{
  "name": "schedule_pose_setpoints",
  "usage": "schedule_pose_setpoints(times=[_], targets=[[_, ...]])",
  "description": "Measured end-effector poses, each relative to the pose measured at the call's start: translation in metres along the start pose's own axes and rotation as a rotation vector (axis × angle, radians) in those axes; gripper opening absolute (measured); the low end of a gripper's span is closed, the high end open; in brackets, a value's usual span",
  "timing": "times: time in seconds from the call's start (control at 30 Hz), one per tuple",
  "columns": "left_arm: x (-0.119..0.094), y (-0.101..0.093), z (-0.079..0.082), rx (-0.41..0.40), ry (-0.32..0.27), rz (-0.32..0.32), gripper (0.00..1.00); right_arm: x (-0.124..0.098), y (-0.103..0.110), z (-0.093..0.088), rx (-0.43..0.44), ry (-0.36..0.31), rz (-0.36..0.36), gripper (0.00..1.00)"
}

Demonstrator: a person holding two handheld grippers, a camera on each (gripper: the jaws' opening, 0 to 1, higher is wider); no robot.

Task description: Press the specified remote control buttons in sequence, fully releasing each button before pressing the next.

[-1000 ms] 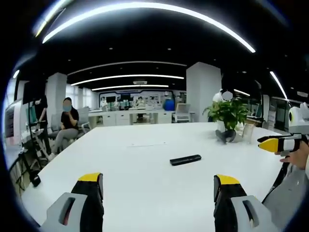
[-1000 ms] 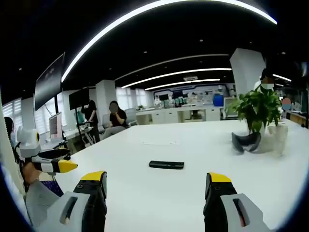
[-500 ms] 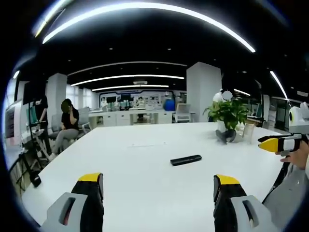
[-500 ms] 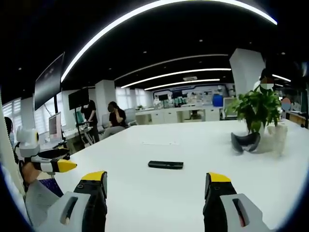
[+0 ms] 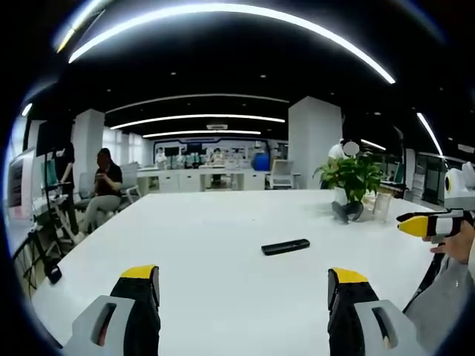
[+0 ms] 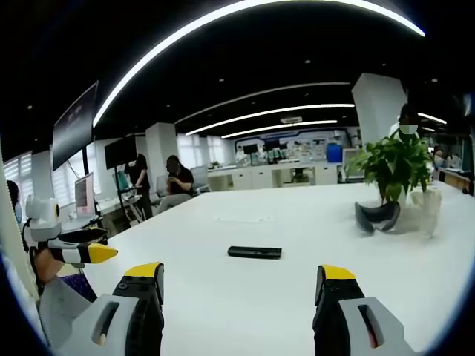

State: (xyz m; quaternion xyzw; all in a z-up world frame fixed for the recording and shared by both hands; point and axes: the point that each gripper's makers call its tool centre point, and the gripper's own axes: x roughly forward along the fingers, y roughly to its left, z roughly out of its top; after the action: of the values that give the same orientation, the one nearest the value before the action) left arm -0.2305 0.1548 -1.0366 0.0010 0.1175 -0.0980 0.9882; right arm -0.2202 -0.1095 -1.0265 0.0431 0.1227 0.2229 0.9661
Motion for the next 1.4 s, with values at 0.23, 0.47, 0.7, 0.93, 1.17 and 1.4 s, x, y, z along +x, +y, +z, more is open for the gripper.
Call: schedule_pose_setpoints(times=[0.23,0.47,0.7,0.93,1.17,1.4], targets=[[0.0,-0.001,0.0,0.003,0.004,0.0,0.97,0.0,-0.001,0.0,0.002,-0.002,-0.001,0.84],[0.001,-0.003,-0.001,0.011,0.014,-0.007,0.97,-0.001,-0.001,0.002,0.005,-0.008,-0.001,0.83],[0.0,-0.003,0.0,0.014,0.018,-0.004,0.97,-0.001,0.002,0.003,0.011,-0.016,0.011,0.8],[0.001,-0.004,-0.001,0.017,0.026,-0.009,0.97,0.0,0.005,0.004,0.006,-0.02,0.024,0.78],[0.004,-0.003,-0.002,0.036,0.043,-0.021,0.97,-0.001,0.008,0.005,0.0,-0.02,0.033,0.8],[0.013,-0.002,0.003,0.048,0.054,-0.034,0.97,0.0,0.008,0.004,0.001,-0.01,0.035,0.8]])
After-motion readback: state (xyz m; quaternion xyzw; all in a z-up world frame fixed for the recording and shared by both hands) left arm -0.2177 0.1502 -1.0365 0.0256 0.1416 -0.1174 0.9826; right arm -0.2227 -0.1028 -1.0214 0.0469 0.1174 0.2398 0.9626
